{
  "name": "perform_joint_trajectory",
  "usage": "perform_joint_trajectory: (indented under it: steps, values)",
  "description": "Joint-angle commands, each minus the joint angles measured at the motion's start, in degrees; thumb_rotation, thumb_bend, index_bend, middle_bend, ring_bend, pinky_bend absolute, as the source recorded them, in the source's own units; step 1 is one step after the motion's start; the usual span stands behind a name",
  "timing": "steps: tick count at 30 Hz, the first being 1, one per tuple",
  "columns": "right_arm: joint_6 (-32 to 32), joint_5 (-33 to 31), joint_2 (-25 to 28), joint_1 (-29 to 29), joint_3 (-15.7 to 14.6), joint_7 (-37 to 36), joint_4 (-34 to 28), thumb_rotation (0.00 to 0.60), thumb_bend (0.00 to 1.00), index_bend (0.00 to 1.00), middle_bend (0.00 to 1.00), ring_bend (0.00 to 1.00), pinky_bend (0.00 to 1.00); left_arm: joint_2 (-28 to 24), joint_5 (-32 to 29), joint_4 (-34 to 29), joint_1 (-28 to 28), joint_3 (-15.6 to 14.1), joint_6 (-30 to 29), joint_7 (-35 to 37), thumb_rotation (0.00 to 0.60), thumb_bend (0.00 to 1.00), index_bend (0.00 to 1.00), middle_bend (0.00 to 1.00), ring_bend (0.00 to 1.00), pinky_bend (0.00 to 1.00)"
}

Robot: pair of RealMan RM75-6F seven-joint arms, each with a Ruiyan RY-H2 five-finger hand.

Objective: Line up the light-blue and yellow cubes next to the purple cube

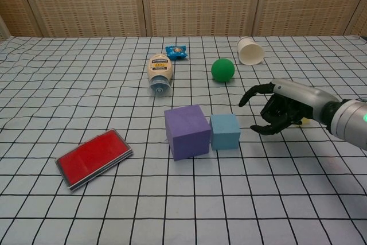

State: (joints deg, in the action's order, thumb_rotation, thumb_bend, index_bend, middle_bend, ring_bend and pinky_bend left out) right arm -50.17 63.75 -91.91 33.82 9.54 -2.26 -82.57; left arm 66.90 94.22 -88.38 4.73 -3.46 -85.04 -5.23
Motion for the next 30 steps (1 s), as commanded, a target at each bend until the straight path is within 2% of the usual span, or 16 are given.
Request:
perform_joint_trajectory:
  steps: [1, 6, 16, 30]
  values:
    - [1.2, -4.2, 0.8, 0.6, 0.6, 3.4, -2.2, 0.600, 0.39, 0.42, 0.89, 0.79, 0.90, 0.0, 0.0, 0.0, 0.0, 0.0, 0.0, 0.0, 0.600, 0.52, 0.12, 0.07, 0.06, 0.40]
    - [2.5, -5.6, 0.0, 1.2, 1.1, 3.1, -1.2, 0.600, 0.44, 0.46, 0.89, 0.79, 0.90, -0.1, -0.2, 0.0, 0.0, 0.1, 0.0, 0.2, 0.600, 0.52, 0.12, 0.07, 0.06, 0.40]
    - [6.4, -4.0, -1.1, 1.8, 1.4, -2.8, 1.4, 0.600, 0.58, 0.47, 0.90, 0.79, 0.90, -0.2, -0.4, 0.1, 0.0, 0.2, 0.0, 0.8, 0.600, 0.52, 0.12, 0.07, 0.06, 0.40]
    - [9.1, -0.1, -2.3, 2.3, 1.2, -9.3, 4.0, 0.600, 0.59, 0.47, 0.90, 0.80, 0.90, -0.3, -0.2, 0.1, 0.0, 0.1, -0.1, 1.1, 0.600, 0.52, 0.12, 0.07, 0.06, 0.40]
